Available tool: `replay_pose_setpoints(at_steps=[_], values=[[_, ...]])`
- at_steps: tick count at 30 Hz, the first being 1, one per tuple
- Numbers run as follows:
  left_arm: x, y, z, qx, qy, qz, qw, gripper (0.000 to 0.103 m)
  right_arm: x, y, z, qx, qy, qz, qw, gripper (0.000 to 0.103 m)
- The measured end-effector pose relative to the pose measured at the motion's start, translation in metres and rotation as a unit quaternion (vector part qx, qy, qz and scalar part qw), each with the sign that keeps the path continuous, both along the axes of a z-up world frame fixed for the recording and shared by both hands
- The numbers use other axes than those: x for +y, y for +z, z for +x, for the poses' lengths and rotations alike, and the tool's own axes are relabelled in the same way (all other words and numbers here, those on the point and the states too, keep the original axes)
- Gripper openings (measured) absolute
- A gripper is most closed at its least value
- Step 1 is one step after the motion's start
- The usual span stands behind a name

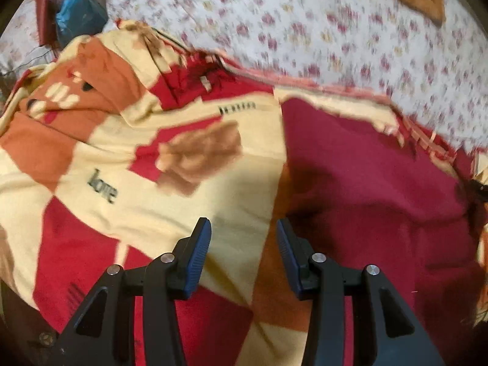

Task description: Fold small clothes

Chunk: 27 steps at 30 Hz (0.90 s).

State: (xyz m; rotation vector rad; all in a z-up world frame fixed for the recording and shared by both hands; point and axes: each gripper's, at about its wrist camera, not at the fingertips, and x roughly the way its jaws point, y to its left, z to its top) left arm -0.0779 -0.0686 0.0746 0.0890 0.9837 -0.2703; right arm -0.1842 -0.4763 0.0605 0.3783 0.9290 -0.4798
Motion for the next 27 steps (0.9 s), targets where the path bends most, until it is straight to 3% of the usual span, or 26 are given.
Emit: replay_pose_setpoints(at_steps=[1,3,6,9,12,15,18,22,27], values=[[0.002,0.009,-0.001,-0.011,0.003,-0.005,0.9999,0.023,0.003,0.006,-0.003,-0.015,0.001,0.004,1.000,0.048],[0.001,0.021,-0.002,-0.026,0.004,-0.015,0.9995,0.023,0.019,0.019,0.000,-0.046,0.039,0.023,0.998,0.049],[-0.015,0.032,0.006,-0.035,-0.006,-0.027,0.9990,0.024,0.057,0.022,0.024,-0.048,0.132,0.072,0.987,0.049],[-0.035,0.026,0.017,-0.028,-0.016,-0.037,0.9988,0.024,0.099,0.015,0.051,-0.044,0.192,0.095,0.976,0.049],[-0.056,0.000,0.034,-0.005,-0.020,-0.011,0.9997,0.024,0.131,0.003,0.075,-0.030,0.222,0.073,0.972,0.049],[-0.060,-0.025,0.047,0.009,-0.001,0.032,0.9994,0.023,0.146,-0.018,0.094,0.008,0.226,0.043,0.973,0.049],[-0.043,-0.039,0.058,0.020,0.022,0.009,0.9995,0.032,0.142,-0.036,0.102,0.027,0.213,0.029,0.976,0.049],[-0.038,-0.034,0.054,0.018,0.023,0.009,0.9995,0.032,0.133,-0.022,0.092,0.016,0.199,0.046,0.979,0.049],[-0.038,-0.021,0.040,0.009,0.021,0.004,0.9997,0.032,0.122,-0.005,0.061,0.009,0.185,0.020,0.982,0.051]])
